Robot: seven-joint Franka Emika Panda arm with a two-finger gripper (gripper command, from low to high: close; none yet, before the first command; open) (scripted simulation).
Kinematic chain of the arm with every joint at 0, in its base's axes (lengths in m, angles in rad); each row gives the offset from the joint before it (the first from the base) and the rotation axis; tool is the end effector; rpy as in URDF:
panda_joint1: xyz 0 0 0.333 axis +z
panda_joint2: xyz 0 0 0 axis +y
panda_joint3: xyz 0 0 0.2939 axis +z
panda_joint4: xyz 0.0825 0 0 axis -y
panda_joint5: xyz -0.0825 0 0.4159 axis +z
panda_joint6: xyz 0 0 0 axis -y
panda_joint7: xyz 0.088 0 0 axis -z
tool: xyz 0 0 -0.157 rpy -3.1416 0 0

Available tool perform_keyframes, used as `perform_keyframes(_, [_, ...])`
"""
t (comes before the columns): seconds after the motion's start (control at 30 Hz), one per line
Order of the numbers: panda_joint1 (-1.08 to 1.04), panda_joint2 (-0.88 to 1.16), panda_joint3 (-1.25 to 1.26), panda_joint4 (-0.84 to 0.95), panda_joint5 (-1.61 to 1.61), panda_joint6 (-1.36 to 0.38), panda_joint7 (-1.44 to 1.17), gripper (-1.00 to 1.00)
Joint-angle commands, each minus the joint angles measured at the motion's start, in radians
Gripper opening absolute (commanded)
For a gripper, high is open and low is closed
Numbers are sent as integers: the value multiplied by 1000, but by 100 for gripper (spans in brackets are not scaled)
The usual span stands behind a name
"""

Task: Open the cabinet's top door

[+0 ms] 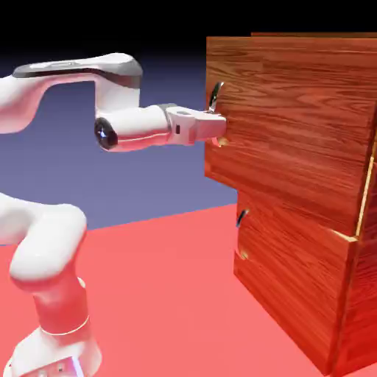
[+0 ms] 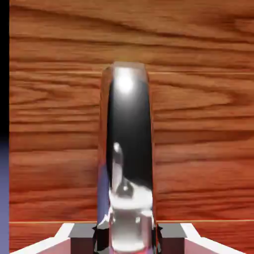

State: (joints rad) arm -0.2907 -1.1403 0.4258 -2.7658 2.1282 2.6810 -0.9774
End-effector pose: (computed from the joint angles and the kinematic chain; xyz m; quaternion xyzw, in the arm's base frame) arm 0.3811 0.0397 0.5482 -0.6879 0.1642 -0.6029 0.3694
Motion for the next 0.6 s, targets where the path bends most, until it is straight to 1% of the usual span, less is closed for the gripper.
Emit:
perform_keyframes(0.0, [24, -21, -33, -21, -42, -13, 17, -100])
perform_keyframes(0.27, [121, -192, -277, -151, -390, -148, 164, -100])
perform_keyframes(0.57, [82, -331, -584, -208, -773, -401, 280, -100])
